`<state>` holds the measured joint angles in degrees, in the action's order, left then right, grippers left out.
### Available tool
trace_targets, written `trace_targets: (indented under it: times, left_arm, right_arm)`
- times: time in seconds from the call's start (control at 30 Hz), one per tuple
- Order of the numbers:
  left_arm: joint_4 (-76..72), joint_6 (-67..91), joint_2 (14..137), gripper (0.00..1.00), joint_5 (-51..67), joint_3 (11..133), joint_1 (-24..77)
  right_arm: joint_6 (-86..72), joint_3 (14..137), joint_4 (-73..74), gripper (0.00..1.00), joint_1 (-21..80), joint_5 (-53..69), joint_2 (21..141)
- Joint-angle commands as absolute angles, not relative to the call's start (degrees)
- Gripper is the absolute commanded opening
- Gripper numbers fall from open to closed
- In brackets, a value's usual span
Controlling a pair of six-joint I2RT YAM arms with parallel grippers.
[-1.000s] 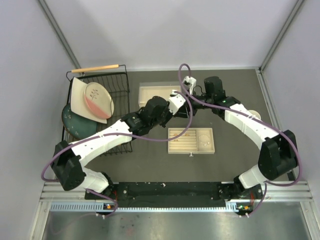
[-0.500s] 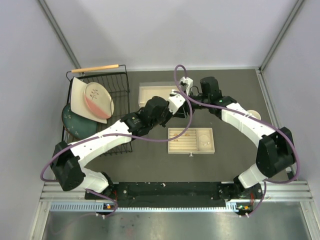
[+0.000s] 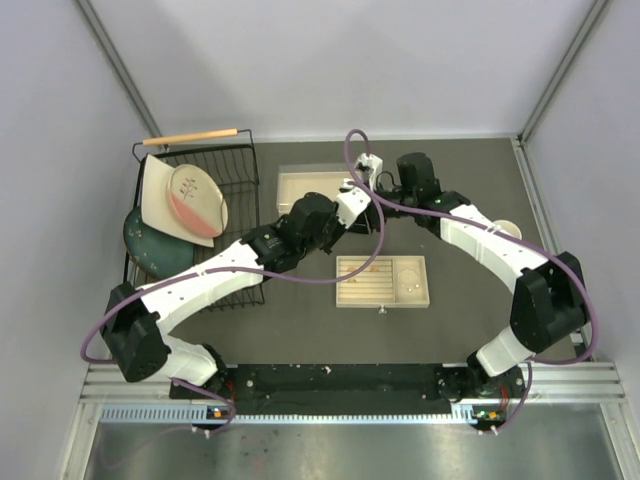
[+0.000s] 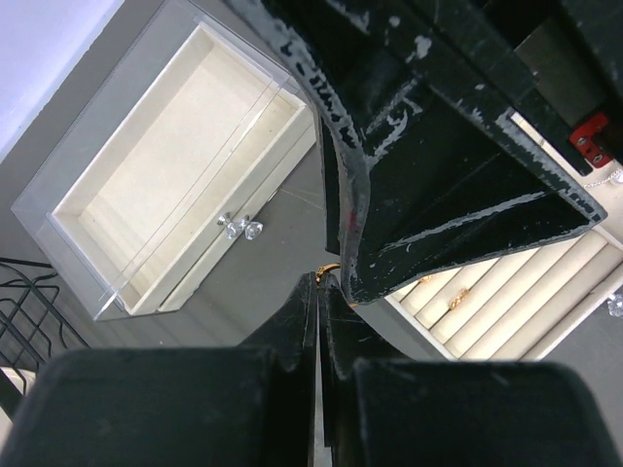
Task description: Organize the mixed jewelry
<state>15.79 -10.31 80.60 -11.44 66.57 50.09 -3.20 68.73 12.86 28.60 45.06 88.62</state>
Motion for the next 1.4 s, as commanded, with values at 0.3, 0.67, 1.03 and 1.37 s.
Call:
trace_targets:
  times: [0.3, 0.67, 1.03, 1.37]
  left_arm:
    - [12.6, -9.1, 78.5, 0.00, -12.0, 67.9, 50.4]
    - [11.5, -9.8, 75.2, 0.27, -10.4, 66.7, 50.3]
    - [14.5, -10.3, 67.2, 0.58, 10.0, 64.2, 44.7]
    - [13.3, -8.3, 65.5, 0.57, 43.8, 62.8, 34.6]
  right_arm:
    - [-2.6, 71.2, 11.2, 0.06, 30.0, 46.6, 89.6]
    - [-0.7, 69.9, 13.4, 0.00, 30.1, 44.2, 86.8]
    - [7.2, 68.9, 20.6, 0.00, 29.4, 44.2, 80.1]
    - [9.2, 71.4, 26.5, 0.00, 29.2, 55.3, 74.1]
